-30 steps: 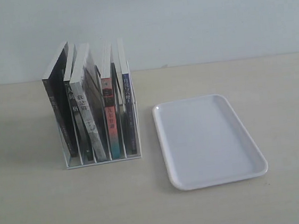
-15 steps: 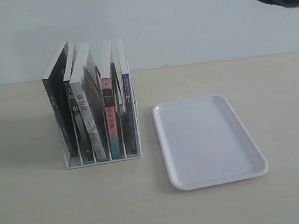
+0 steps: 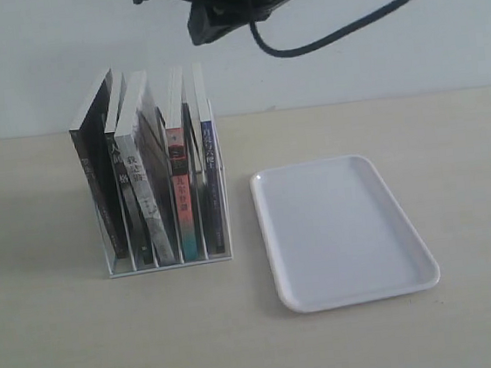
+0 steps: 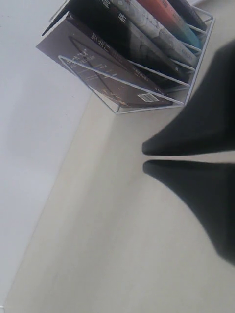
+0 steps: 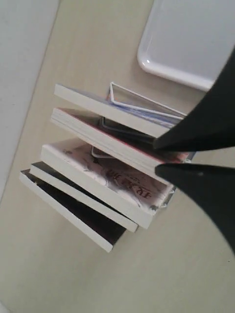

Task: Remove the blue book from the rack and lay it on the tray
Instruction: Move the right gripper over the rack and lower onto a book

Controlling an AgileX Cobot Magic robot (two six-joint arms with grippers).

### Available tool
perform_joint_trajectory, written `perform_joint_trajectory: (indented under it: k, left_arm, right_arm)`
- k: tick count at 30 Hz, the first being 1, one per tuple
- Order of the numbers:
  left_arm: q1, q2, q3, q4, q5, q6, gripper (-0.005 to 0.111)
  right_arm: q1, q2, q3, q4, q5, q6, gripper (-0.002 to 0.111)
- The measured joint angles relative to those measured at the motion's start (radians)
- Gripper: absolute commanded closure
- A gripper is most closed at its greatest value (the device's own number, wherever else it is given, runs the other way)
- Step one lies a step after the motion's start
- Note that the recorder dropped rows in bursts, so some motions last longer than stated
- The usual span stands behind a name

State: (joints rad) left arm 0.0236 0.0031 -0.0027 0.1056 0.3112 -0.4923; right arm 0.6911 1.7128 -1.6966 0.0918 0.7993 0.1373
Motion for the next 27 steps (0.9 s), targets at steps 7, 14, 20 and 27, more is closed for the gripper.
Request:
perform_joint_trajectory:
  k: [7, 14, 20, 27]
  left_arm:
    - [0.000, 0.000, 0.000, 0.000, 0.000, 0.000, 0.103]
    - [0.000, 0.000, 0.000, 0.000, 0.000, 0.000, 0.103]
    - [0.000, 0.000, 0.000, 0.000, 0.000, 0.000, 0.103]
    - [0.000, 0.000, 0.000, 0.000, 0.000, 0.000, 0.103]
  right_arm:
    - [0.006, 0.129, -0.079, 0.018, 0.013, 0.045, 0.068]
    - [0.006, 0.221, -0.158, 0.100, 0.034, 0.050, 0.068]
    - [0.006, 0.260, -0.185, 0.112, 0.056, 0.094, 0.068]
    - [0.006, 0.309, -0.185, 0.103, 0.063, 0.162, 0.068]
